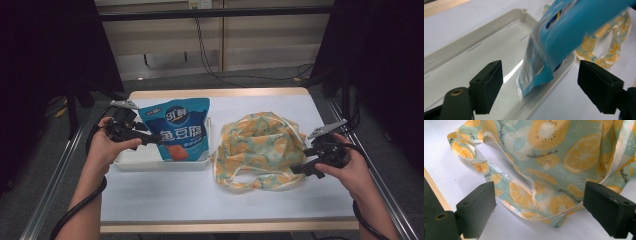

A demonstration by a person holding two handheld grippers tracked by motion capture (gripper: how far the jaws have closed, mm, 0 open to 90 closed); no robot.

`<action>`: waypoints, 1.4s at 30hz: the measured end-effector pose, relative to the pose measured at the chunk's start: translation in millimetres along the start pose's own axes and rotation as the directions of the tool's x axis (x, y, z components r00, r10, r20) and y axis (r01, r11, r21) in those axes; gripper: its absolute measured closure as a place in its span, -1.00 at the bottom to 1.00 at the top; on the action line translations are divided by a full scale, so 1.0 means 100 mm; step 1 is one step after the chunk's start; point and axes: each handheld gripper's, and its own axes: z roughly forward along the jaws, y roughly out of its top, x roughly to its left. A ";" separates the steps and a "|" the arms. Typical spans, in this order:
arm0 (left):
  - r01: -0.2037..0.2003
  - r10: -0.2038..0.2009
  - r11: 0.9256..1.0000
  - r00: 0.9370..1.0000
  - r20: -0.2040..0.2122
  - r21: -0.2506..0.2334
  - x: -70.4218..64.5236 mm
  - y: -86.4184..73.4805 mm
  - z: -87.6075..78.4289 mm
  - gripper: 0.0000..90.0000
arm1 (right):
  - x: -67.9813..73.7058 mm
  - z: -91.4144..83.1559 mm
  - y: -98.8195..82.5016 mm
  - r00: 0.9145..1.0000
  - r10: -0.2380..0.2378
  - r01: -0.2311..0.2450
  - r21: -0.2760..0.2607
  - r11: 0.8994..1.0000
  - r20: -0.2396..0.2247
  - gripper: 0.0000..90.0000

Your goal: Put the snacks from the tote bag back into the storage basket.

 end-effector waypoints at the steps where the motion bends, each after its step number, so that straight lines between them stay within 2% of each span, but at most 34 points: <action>1: 0.005 -0.005 1.000 1.000 0.003 -0.003 0.00 -0.02 0.00 -0.56 | 0.00 0.00 0.00 1.000 0.001 -0.001 -0.004 1.000 0.002 -0.76; 6: 0.000 0.000 1.000 1.000 -0.014 -0.022 -0.02 -0.10 0.02 -0.61 | 0.00 0.00 0.00 1.000 0.010 -0.010 0.003 1.000 0.001 -0.76; 11: 0.012 -0.013 0.999 1.000 -0.023 -0.030 -0.03 -0.19 0.03 -0.67 | 0.00 0.01 0.00 1.000 0.000 0.000 -0.003 1.000 0.004 -0.76; 15: 0.014 -0.015 1.000 0.999 -0.045 -0.026 -0.05 -0.29 0.06 -0.70 | 0.00 0.01 -0.01 1.000 0.004 -0.004 -0.004 1.000 0.005 -0.76; 18: 0.006 -0.007 1.000 0.999 -0.051 -0.006 -0.07 -0.35 0.09 -0.72 | 0.00 0.02 -0.01 1.000 0.007 -0.007 -0.004 1.000 0.004 -0.76; 21: 0.019 -0.020 1.000 0.999 -0.047 -0.011 -0.08 -0.43 0.12 -0.73 | -0.01 0.01 -0.01 1.000 0.002 -0.002 -0.004 1.000 0.005 -0.76; 23: 0.022 -0.022 1.000 0.997 -0.069 0.001 -0.09 -0.47 0.15 -0.74 | 0.00 0.01 -0.02 1.000 0.010 -0.010 -0.004 1.000 0.002 -0.77; 28: 0.033 -0.033 0.999 0.999 -0.036 -0.008 -0.09 -0.56 0.21 -0.76 | -0.01 0.00 -0.02 1.000 0.005 -0.005 -0.006 1.000 0.003 -0.77; 34: 0.037 -0.038 0.999 0.998 -0.050 -0.014 -0.10 -0.64 0.27 -0.78 | -0.01 0.01 -0.03 1.000 0.014 -0.014 -0.009 1.000 0.006 -0.77; 35: 0.051 -0.053 0.998 0.998 -0.040 -0.032 -0.11 -0.66 0.28 -0.78 | -0.01 0.00 -0.03 1.000 0.020 -0.019 -0.003 1.000 0.005 -0.77; 37: 0.052 -0.054 0.998 0.998 -0.041 -0.043 -0.12 -0.68 0.30 -0.78 | -0.01 0.01 -0.03 1.000 0.008 -0.008 -0.012 1.000 0.003 -0.77; 39: 0.048 -0.049 0.999 0.998 -0.048 -0.015 -0.12 -0.69 0.31 -0.80 | -0.01 0.02 -0.02 1.000 0.008 -0.007 -0.011 1.000 0.003 -0.77; 42: 0.053 -0.054 0.998 0.998 -0.044 -0.040 -0.13 -0.70 0.31 -0.81 | -0.01 0.02 -0.03 1.000 0.008 -0.008 -0.011 1.000 0.006 -0.77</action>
